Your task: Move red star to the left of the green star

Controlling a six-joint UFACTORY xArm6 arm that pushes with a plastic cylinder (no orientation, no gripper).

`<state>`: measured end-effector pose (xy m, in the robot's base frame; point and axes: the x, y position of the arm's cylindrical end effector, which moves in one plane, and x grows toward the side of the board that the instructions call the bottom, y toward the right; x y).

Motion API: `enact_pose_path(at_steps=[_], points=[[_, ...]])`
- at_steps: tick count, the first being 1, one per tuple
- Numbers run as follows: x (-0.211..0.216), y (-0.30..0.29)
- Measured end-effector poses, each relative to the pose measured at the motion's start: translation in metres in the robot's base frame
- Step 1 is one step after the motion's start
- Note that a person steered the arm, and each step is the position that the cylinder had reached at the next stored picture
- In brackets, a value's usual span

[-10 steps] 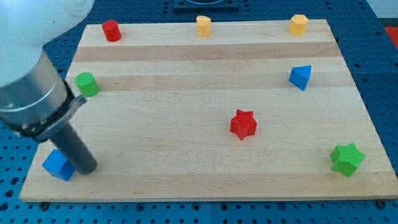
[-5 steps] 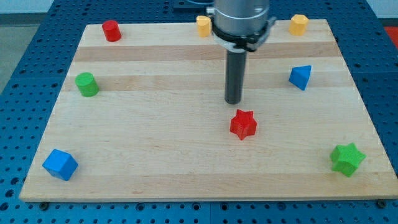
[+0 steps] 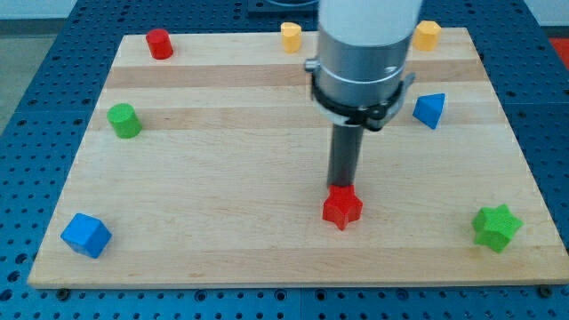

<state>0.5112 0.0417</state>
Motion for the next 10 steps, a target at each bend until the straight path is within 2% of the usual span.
enact_pose_path(at_steps=[1,3,5,6,8,10], points=[[0.009,-0.025],[0.014,0.037],[0.046,0.068],[0.053,0.044],[0.025,-0.012],[0.015,-0.016]])
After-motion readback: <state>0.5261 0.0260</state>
